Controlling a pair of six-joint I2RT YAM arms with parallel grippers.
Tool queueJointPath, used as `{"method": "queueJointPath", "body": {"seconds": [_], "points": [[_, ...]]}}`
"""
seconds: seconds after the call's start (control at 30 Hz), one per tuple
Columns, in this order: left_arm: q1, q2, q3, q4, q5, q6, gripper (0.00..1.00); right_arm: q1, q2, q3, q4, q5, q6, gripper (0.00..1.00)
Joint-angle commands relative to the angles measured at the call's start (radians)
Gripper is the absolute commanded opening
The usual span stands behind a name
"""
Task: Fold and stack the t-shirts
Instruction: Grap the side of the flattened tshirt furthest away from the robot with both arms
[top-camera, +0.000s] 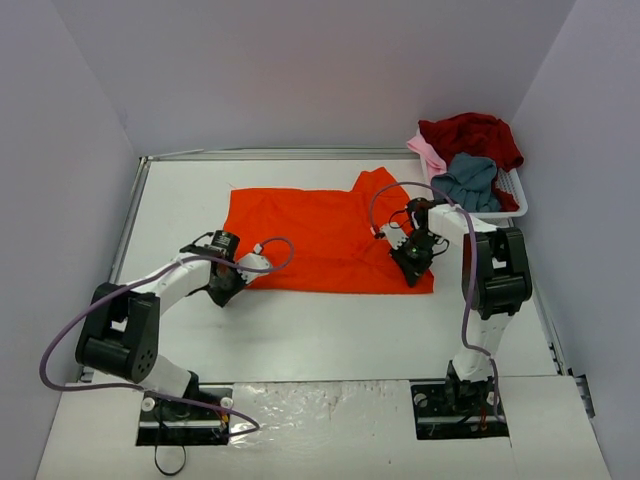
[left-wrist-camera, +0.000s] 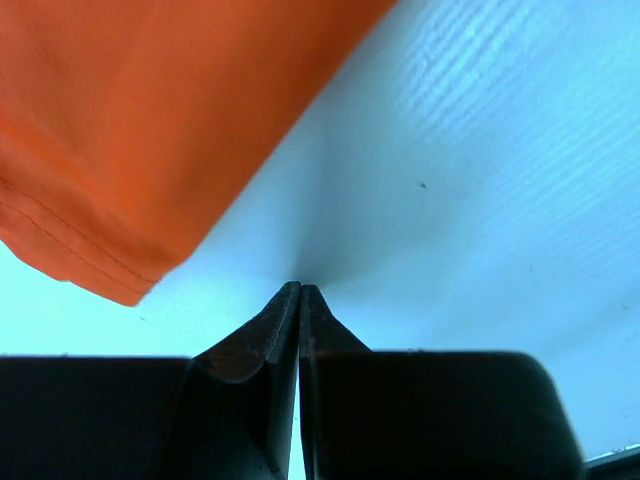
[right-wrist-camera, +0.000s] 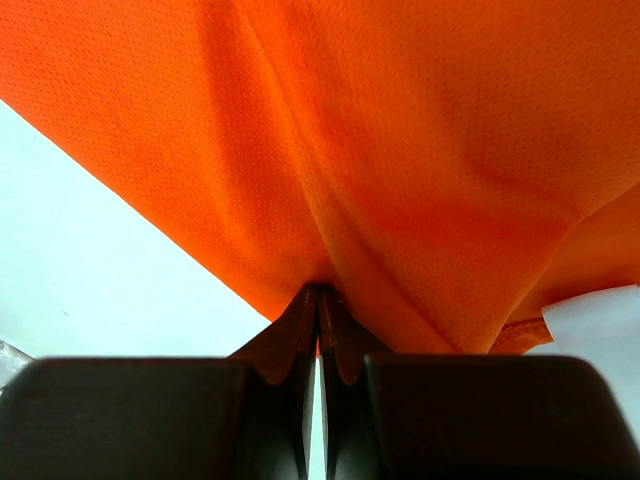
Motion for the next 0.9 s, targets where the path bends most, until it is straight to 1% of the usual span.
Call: {"method": "queueJointPath", "body": {"seconds": [0.0,0.17,0.27,0.33,0.43,0.57,0.67,0.87], "points": [[-0.003,-0.077,-0.008,-0.035,-0.036,0.005,0.02,0.008,0.016,-0.046,-0.042,0.035,-0.006,0.00],[-0.002,-0.169,0.008,-0.027,-0.025,-0.016,0.02,0.011,0.023,-0.030,-0.043,0.033,0.000,0.00],[0.001,-0.221,0.006,0.031,-0.028,-0.037,0.02,0.013,0.034,-0.024,-0.040,0.033,0.004,0.00],[0.006,-0.221,0.003,0.091,-0.025,-0.047,0.02,0.017,0.042,-0.023,-0.041,0.038,0.006,0.00],[0.007,-0.157,0.006,0.144,-0.017,-0.047,0.02,0.022,0.054,-0.018,-0.040,0.042,0.012,0.00],[0.023,-0.022,0.041,0.195,-0.017,-0.050,0.02,0.026,0.059,-0.004,-0.041,0.044,0.020,0.00],[0.037,0.024,0.066,0.235,-0.013,-0.056,0.02,0.028,0.066,0.000,-0.041,0.050,0.023,0.00],[0.063,0.045,0.101,0.272,-0.001,-0.057,0.02,0.028,0.100,0.005,-0.041,0.067,0.024,0.00]]}}
